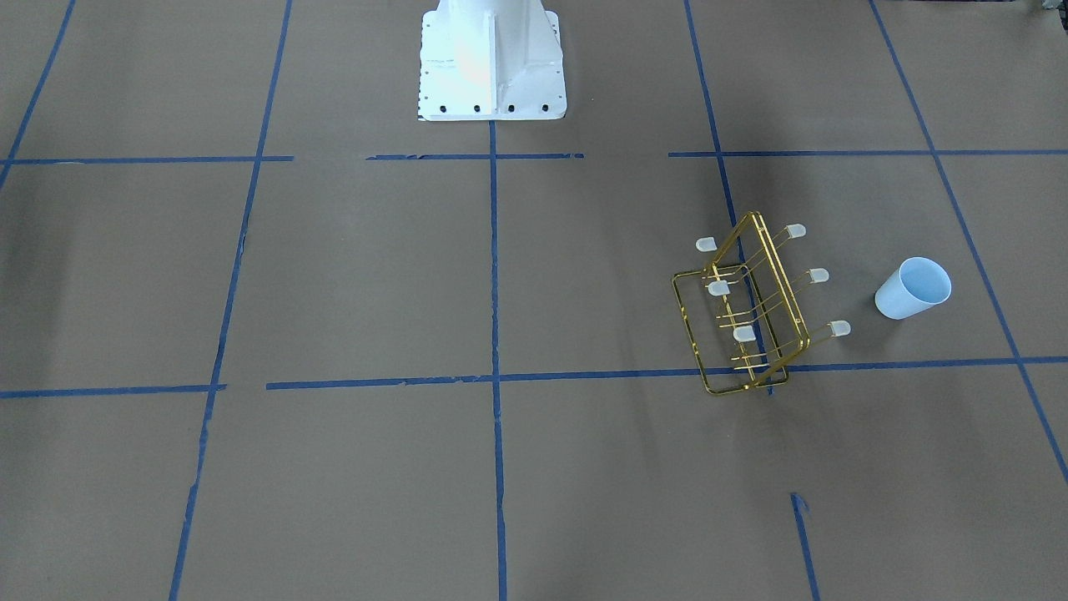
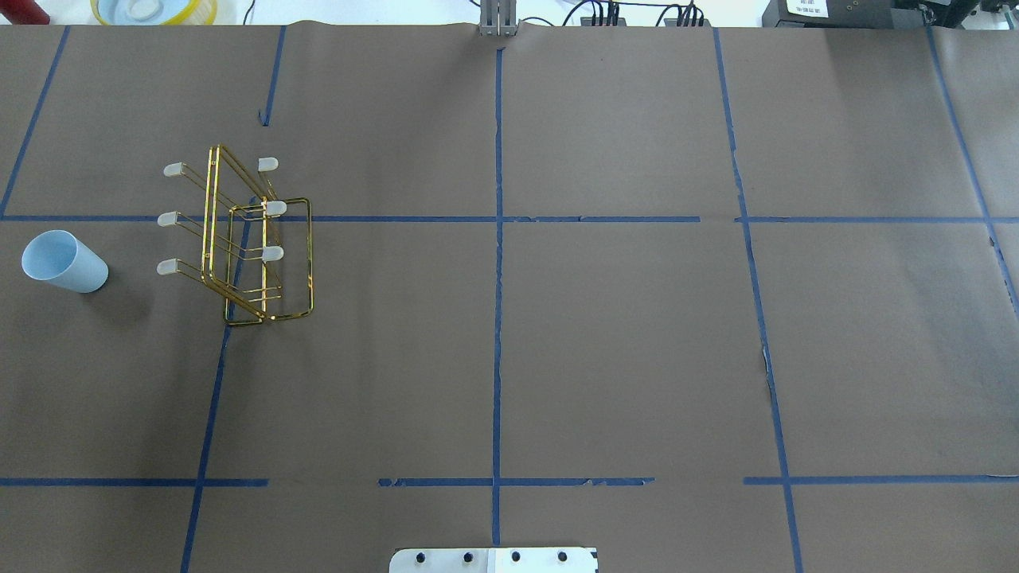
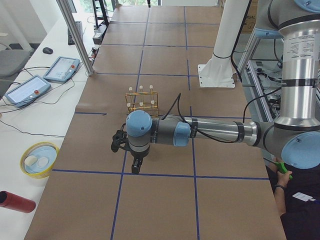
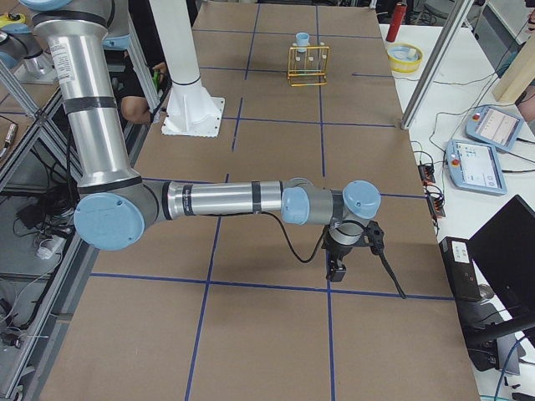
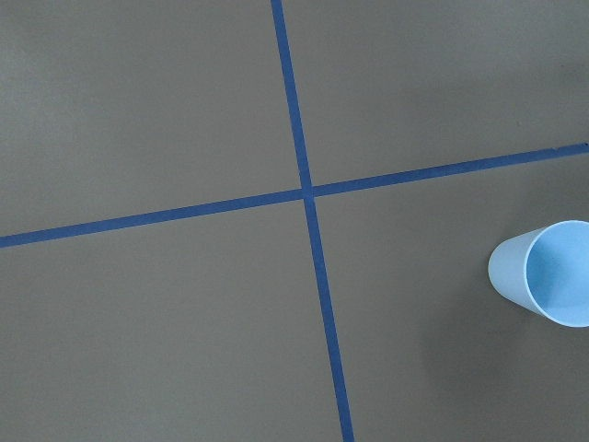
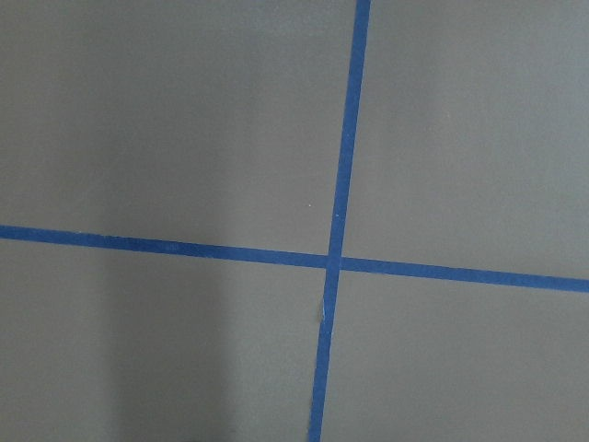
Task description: Hang cup on cup holder
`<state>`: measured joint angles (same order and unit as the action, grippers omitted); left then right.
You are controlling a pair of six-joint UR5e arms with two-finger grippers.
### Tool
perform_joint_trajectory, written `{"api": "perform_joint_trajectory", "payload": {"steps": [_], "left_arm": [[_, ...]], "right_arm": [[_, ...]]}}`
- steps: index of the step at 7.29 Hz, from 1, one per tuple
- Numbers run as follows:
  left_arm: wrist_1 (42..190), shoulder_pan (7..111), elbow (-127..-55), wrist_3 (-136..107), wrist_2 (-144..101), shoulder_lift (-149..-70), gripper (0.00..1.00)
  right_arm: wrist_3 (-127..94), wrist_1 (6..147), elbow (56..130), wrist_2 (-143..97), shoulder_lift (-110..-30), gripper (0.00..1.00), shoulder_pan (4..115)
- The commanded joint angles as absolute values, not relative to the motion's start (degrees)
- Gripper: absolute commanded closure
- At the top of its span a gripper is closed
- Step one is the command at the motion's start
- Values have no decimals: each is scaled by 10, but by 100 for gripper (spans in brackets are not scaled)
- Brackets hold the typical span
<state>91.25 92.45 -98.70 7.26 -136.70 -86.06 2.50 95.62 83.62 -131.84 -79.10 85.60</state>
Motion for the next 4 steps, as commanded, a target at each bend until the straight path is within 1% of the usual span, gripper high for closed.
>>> {"api": "perform_joint_trajectory", "payload": {"steps": [1,3,4], "left_arm": [[921,926,-1004,77,-1347,-858,0],[974,921,-1051,77,-1203,-860,0],[1056,904,-1051,78,-1122,-859,0]], "right_arm": [[25,956,836,-1318,-791,0,856],[25,956,837,-1318,-791,0,856],[25,956,836,-1318,-791,0,856]]}}
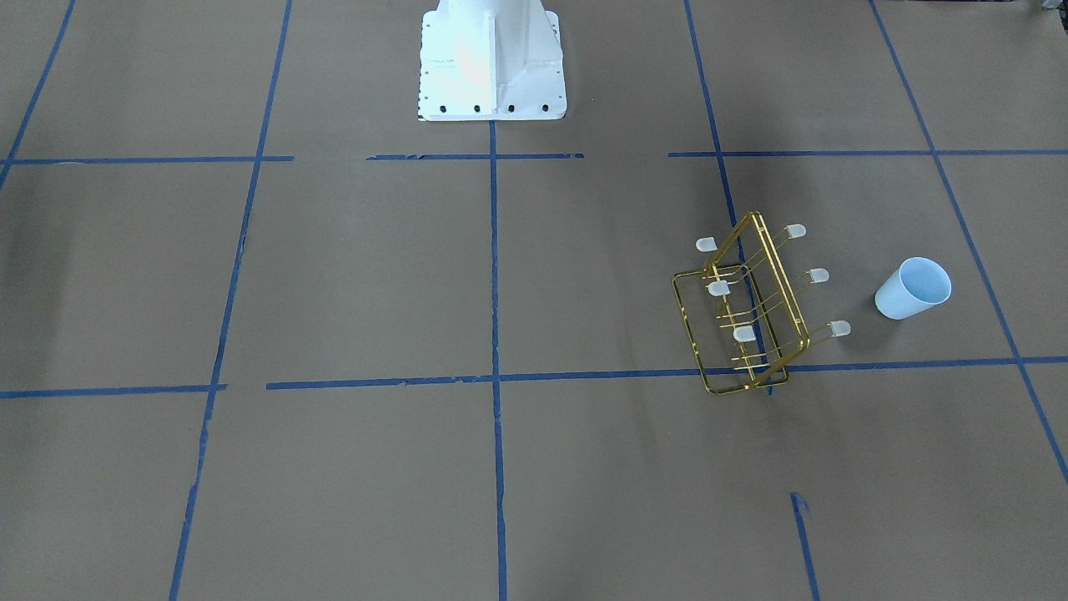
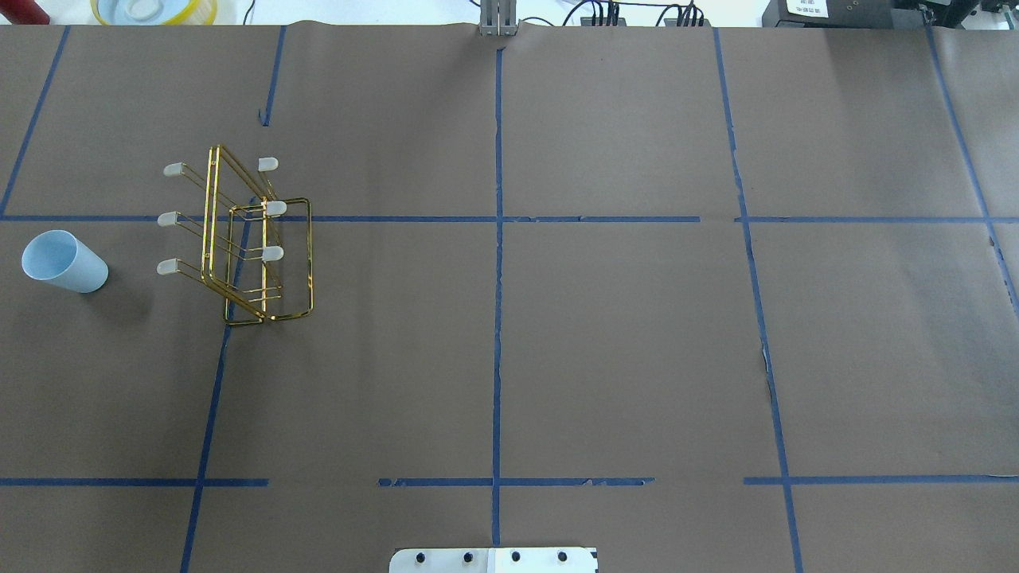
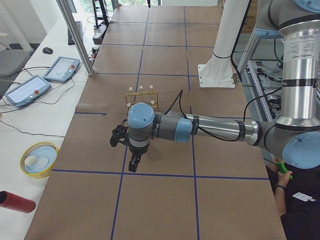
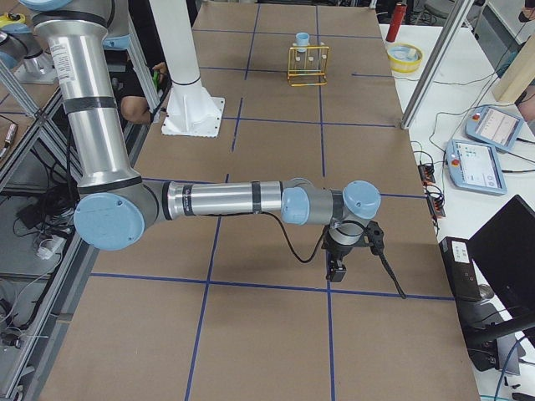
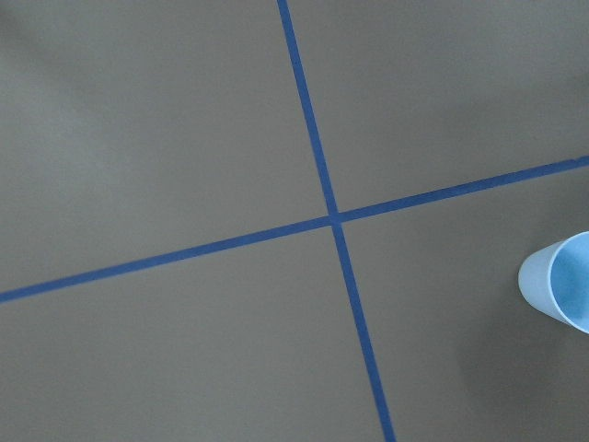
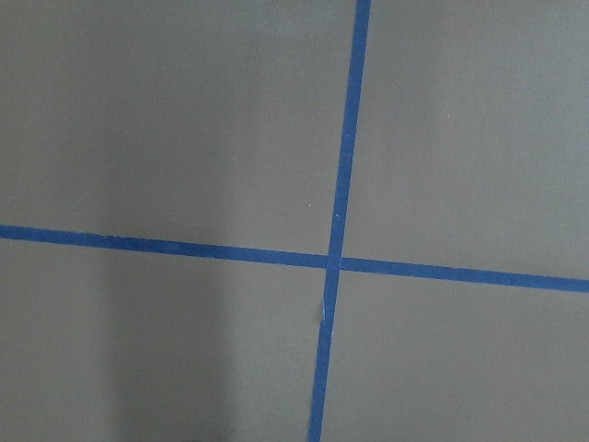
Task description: Hang cup on cup holder
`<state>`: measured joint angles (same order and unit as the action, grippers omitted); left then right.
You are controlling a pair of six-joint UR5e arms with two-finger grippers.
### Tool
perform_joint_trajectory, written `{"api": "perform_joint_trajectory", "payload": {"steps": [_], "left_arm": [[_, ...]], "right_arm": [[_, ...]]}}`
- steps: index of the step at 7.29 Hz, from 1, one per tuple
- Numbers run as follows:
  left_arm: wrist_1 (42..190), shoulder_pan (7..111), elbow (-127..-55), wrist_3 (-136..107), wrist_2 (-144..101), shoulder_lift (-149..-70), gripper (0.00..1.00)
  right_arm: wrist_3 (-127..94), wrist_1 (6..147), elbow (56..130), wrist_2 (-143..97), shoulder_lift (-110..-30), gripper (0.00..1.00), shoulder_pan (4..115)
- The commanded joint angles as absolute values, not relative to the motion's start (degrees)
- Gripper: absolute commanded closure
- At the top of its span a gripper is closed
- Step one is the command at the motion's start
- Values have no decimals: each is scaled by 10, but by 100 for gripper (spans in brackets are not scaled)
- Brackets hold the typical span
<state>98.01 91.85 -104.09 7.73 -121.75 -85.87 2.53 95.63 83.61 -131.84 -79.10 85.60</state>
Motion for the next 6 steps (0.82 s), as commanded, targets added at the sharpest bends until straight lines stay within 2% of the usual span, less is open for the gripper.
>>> {"api": "perform_joint_trajectory", "payload": {"steps": [1,3,6], "left_arm": [[1171,873,-1048,80,-1061,-840,0],[1360,755,-1038,82,-937,-777,0],[1450,676,-1040,76,-871,-718,0]], "right_arm": [[25,956,837,-1318,-791,0,856],[25,956,837,-1318,-791,0,856],[25,956,837,-1318,-791,0,855]]}}
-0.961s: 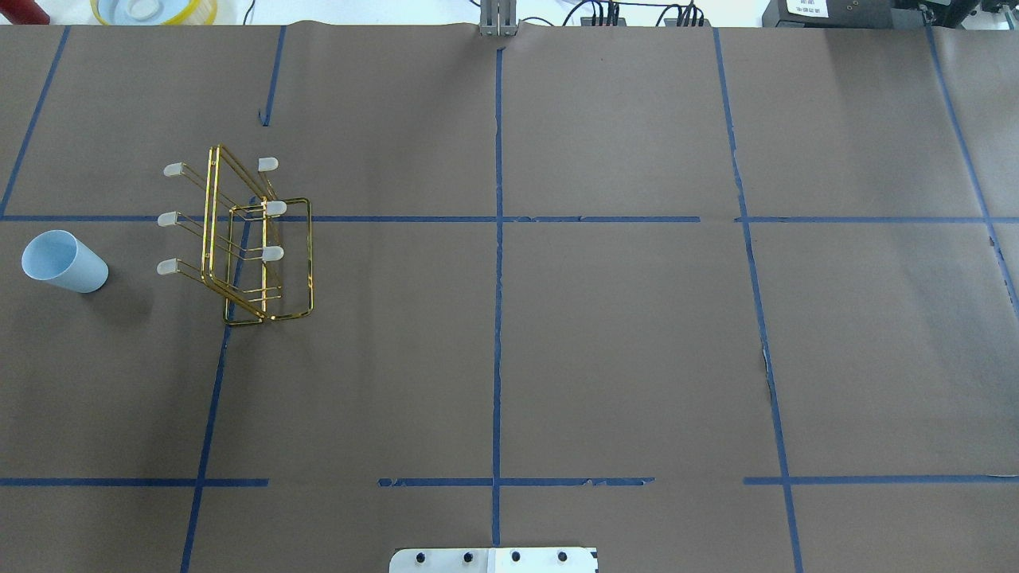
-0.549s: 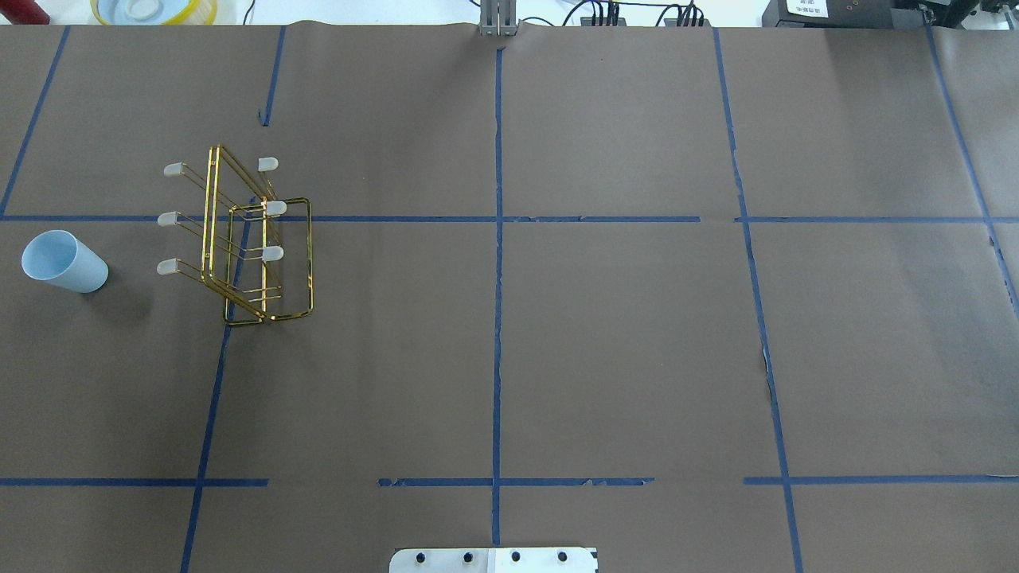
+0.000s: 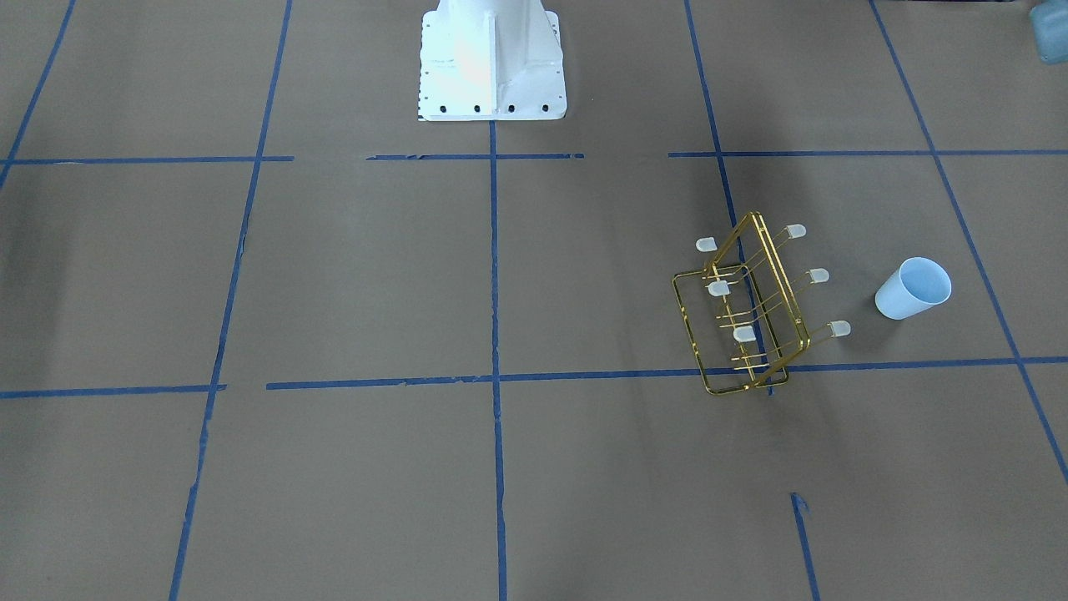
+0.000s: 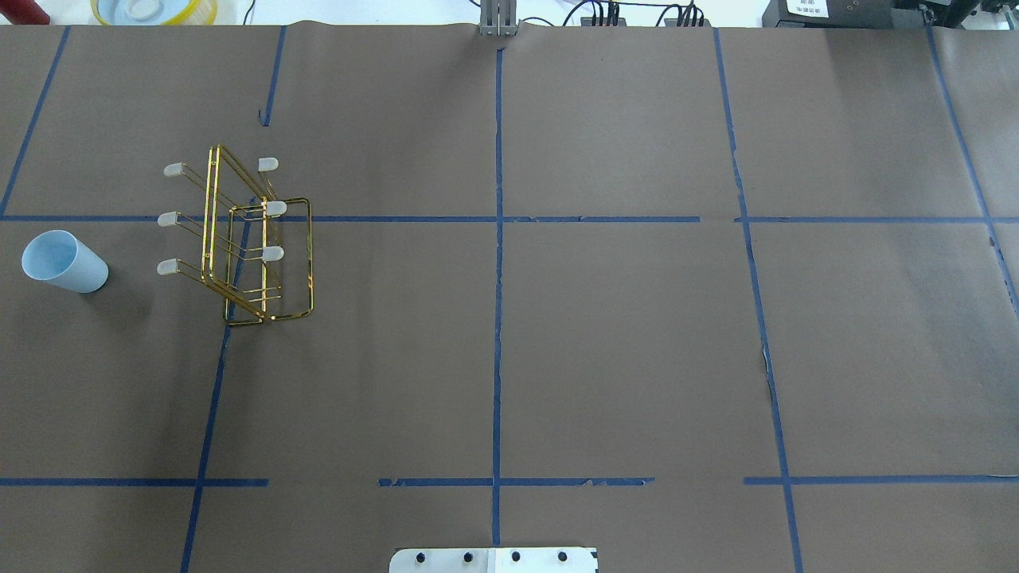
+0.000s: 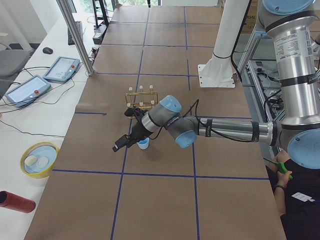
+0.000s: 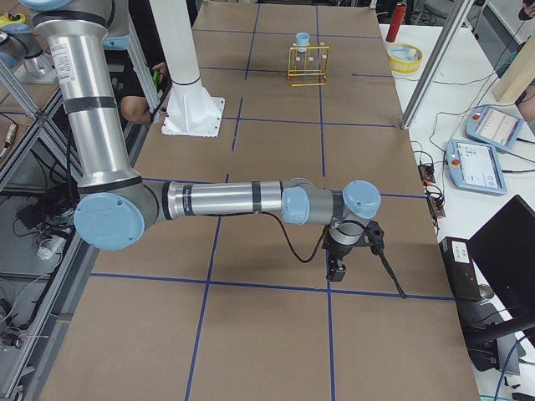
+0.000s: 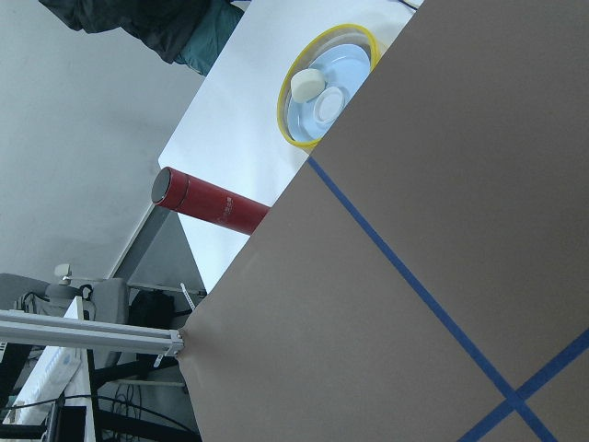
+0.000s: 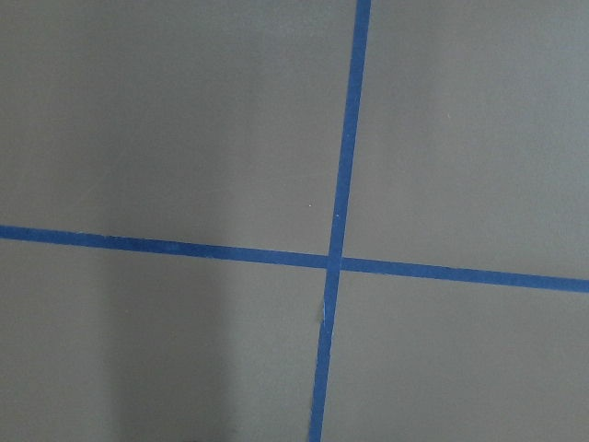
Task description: Hang cup on cup holder
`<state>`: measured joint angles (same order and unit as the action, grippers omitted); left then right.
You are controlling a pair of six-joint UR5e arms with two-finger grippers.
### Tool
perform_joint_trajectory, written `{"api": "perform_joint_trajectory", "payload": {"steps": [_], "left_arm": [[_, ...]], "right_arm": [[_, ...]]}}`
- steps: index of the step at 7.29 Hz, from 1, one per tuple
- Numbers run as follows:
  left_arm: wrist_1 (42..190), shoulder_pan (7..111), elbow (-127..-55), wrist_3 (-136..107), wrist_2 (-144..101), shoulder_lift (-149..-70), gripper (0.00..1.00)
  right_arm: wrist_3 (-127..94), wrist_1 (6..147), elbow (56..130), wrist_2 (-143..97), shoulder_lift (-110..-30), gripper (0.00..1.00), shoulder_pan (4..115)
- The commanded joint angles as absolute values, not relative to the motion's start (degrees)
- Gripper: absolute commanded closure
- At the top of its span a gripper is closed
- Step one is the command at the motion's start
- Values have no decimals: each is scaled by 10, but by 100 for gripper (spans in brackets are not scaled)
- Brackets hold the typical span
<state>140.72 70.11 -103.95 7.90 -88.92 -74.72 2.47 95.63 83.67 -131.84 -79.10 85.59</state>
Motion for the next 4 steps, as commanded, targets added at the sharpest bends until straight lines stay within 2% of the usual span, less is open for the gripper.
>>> {"api": "perform_joint_trajectory", "payload": {"steps": [1,4], "left_arm": [[1508,647,-1041,70,-834,-686,0],[1554,623,-1040,-118,-858,-664,0]], "right_arm": [[25,956,837,-1318,-791,0,856],[25,956,837,-1318,-791,0,856]]}}
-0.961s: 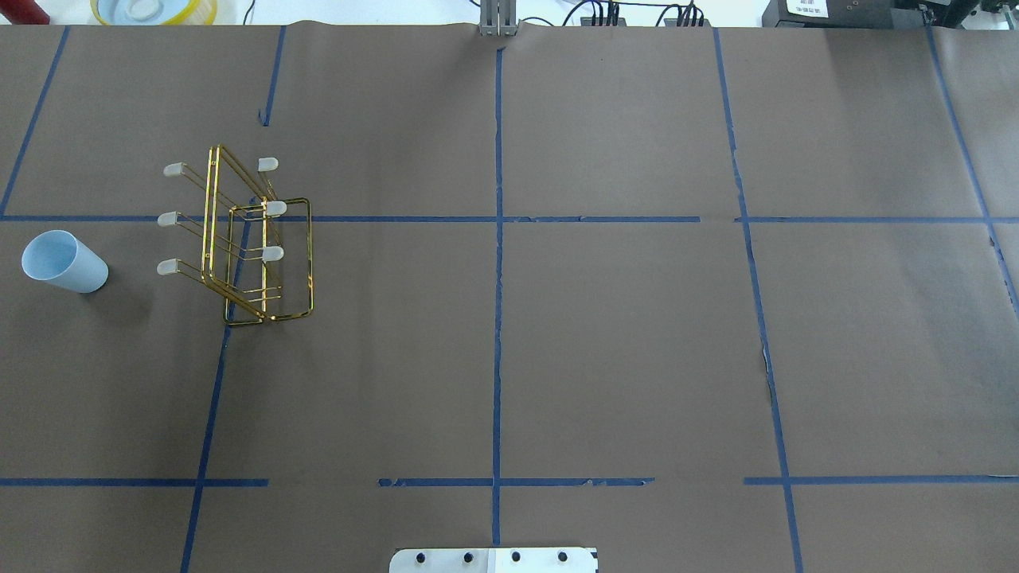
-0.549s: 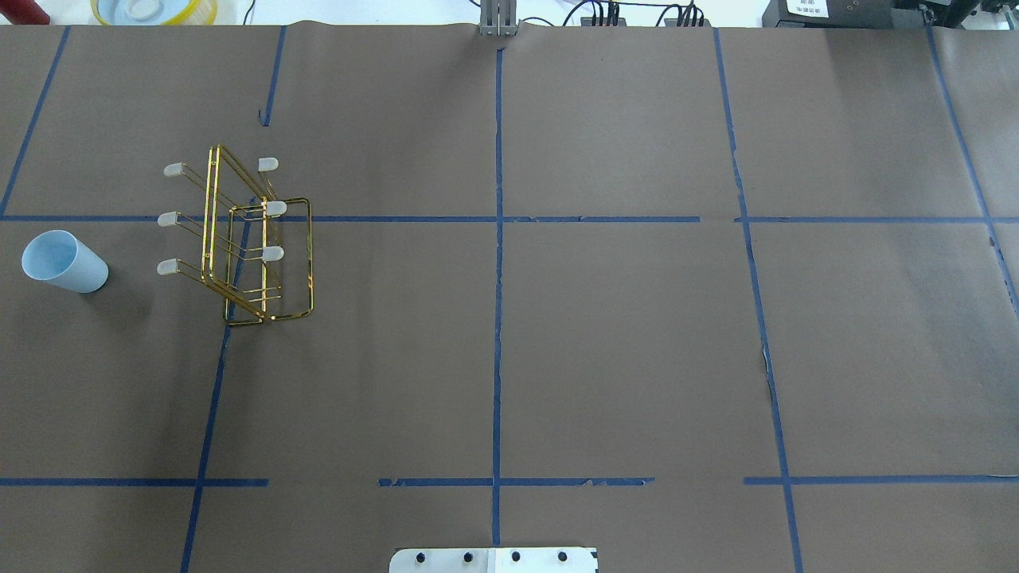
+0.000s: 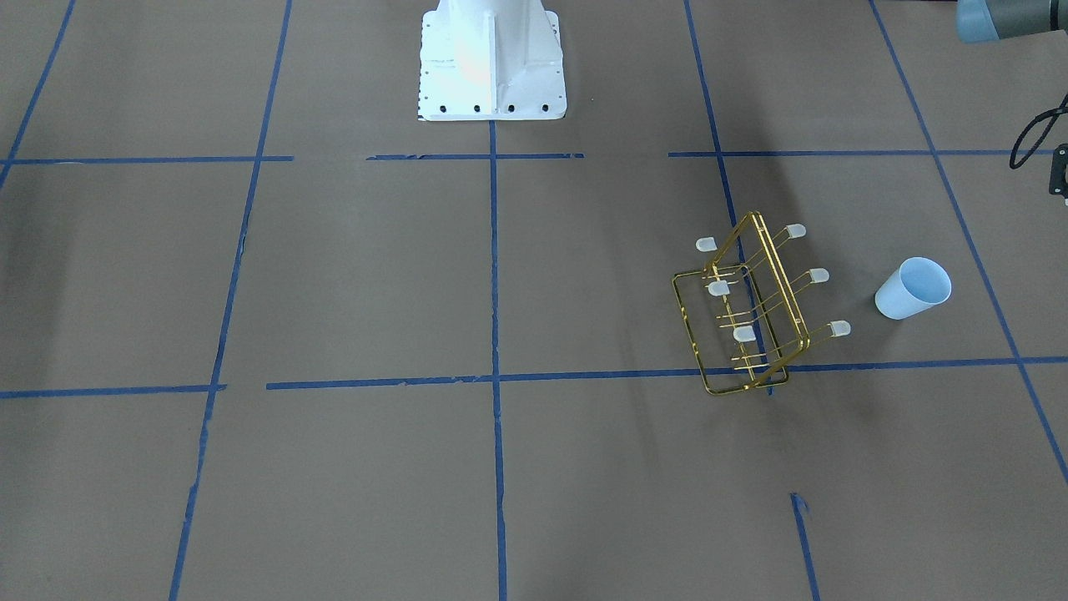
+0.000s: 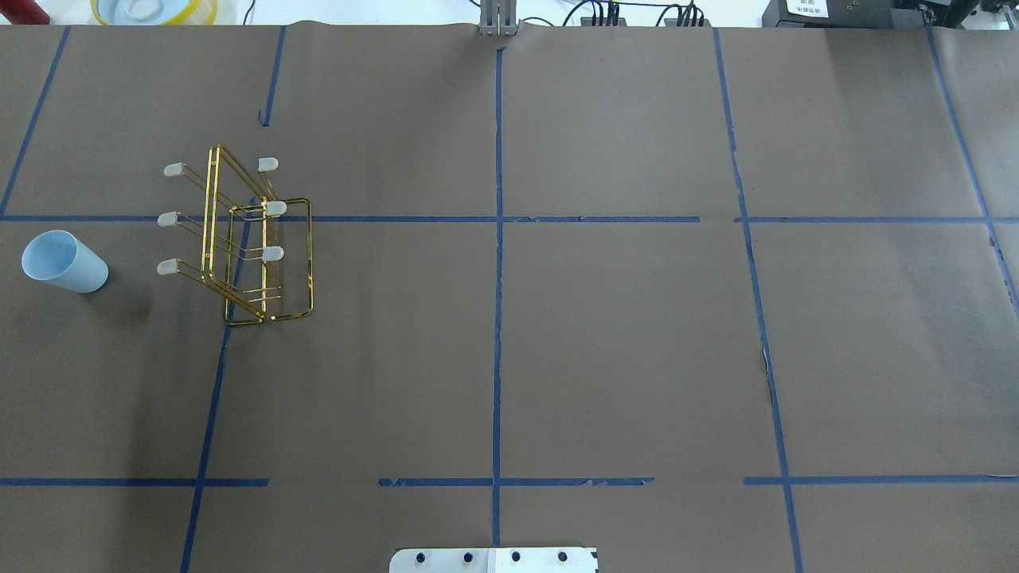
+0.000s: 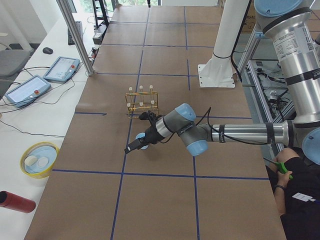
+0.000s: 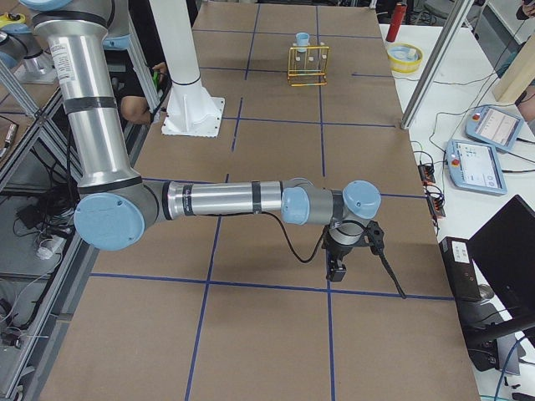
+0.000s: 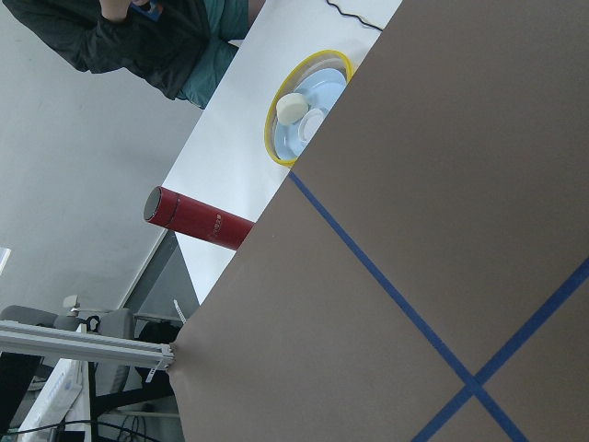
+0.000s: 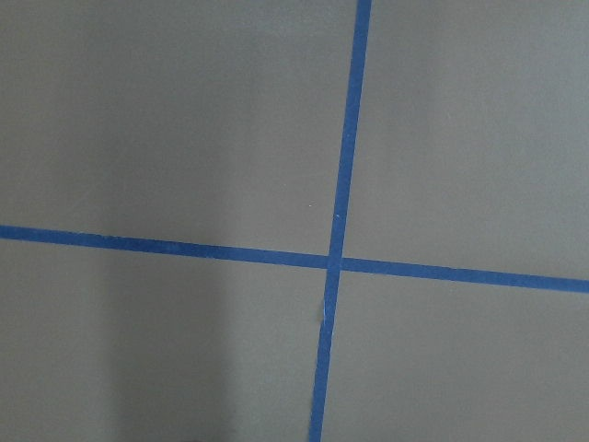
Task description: Hang cup on cup holder
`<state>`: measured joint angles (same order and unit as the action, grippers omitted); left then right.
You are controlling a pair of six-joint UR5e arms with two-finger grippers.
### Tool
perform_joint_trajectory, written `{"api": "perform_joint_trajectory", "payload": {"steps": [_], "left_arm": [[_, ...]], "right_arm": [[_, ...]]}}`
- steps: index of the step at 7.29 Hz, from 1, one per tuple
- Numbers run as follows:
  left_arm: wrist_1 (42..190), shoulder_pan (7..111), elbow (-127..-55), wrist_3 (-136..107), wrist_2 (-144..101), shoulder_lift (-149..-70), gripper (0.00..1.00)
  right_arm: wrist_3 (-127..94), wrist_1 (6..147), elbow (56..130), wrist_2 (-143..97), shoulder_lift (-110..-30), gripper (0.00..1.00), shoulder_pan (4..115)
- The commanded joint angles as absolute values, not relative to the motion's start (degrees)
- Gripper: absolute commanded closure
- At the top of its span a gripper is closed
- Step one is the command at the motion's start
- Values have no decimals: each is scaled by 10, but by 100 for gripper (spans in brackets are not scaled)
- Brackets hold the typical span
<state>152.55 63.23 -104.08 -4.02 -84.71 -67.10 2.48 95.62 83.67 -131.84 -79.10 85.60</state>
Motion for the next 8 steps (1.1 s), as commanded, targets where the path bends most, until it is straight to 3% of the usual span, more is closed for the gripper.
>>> {"api": "perform_joint_trajectory", "payload": {"steps": [1,5,8], "left_arm": [[1573,608,-1037,-119,-851,-657,0],[1621,546,-1036,-158,-805,-625,0],[1668,451,-1027,-381,-797,-595,0]], "right_arm": [[25,956,836,-1318,-791,0,856],[25,956,837,-1318,-791,0,856],[25,956,837,-1318,-791,0,856]]}}
